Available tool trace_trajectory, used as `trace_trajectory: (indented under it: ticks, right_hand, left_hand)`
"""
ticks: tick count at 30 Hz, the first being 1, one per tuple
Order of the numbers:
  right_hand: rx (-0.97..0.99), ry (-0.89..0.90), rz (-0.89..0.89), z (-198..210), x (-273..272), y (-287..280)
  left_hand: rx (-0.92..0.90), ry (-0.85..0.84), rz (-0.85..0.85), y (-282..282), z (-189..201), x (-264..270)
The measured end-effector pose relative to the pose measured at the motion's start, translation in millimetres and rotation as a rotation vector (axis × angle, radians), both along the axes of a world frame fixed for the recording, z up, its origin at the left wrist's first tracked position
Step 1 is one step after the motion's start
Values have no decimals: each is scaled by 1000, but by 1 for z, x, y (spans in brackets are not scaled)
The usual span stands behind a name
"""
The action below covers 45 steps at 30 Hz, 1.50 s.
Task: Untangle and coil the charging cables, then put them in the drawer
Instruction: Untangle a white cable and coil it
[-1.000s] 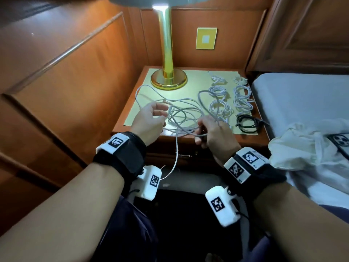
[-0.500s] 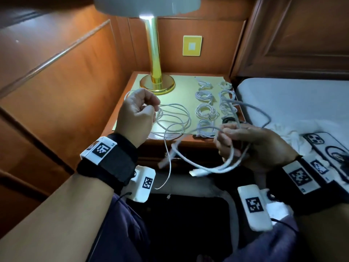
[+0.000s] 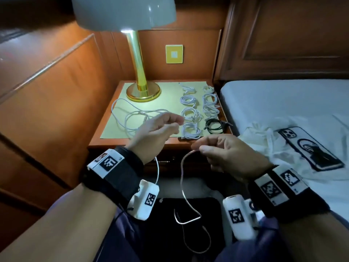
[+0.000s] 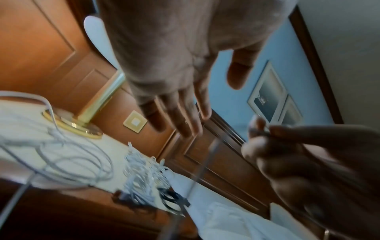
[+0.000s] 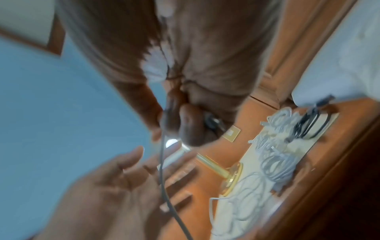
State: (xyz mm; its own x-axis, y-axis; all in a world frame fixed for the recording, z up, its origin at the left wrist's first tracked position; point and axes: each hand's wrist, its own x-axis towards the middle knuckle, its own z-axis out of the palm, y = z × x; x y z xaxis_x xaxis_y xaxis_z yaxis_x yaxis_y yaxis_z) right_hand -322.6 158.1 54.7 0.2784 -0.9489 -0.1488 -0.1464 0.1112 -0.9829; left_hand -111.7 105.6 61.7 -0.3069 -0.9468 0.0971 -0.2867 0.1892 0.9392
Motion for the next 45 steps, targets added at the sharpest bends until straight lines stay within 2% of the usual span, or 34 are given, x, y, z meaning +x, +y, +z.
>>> trace_trajectory:
  ticks: [3,5,7,8,10,11,12,14,17,19,20,22,23,25,27,28,29,31,33,36,40,45]
  right_hand:
    - [90,-486,-138,11,-5,-8]
    - [113,-678,-149,19,-12,-13]
    - [135,-707,-147,21,-15,-17]
    - [155,-620,-146,19,-16,-18]
    - [196,-293,-94,11,-12,-20]
    - [220,-200,-42,7,-11,-21]
    - [237,-197,-20,6,-11,-22]
    - [238,-422,-121,10,-21,-28]
    - [161,-853,-487,15,-56,-43]
    - [103,-947,-664,14,-73,-49]
    - [71,-947,-690,12,-75,-51]
    - [-2,-875,-653,8,-66,-51]
    - [-49,-767,-618,7,-57,-50]
    - [-220,-317,-549,2,-37,-43]
    - [-355,137,-450,-9,-24,-40]
    - [-375,254,-389,-13,-19,-38]
    - [-372,293,-325,-16,-16,-37]
    - [-285,177,-227,-14,-9,-34]
    - [-138,-90,-235,-7,-6,-33]
    - [1,-386,-178,1,-7,-33]
    - [65,-498,-159,4,-13,-34]
    - [162,-662,4,1,-18,-35]
  left_hand:
    - [99,-23,-265,6,1,-7]
    - [140,37,-290,7,3,-13]
    - [156,133,-161,-1,6,-15]
    - [114,142,-82,-7,7,-15]
    - [-11,115,43,-17,9,-15]
    - [-69,87,91,-20,11,-16]
    - [-113,58,144,-22,12,-16]
    - [-132,67,232,-29,15,-15]
    - [-47,234,321,-40,18,-5]
    - [-66,192,356,-44,17,-1]
    - [-90,130,352,-43,16,-3]
    - [-162,-80,310,-37,13,-13]
    - [-198,-210,256,-33,12,-19]
    - [-255,-410,115,-25,12,-33]
    - [-297,-443,21,-20,13,-41]
    - [-318,-424,4,-18,14,-43]
    - [-340,-401,4,-17,18,-44]
    - [-378,-353,32,-16,23,-44]
    - [-380,-305,57,-16,27,-43]
    - [-234,-251,6,-17,30,-44]
    - [-161,-368,-82,-22,32,-42]
    - [-152,-322,6,-36,36,-38]
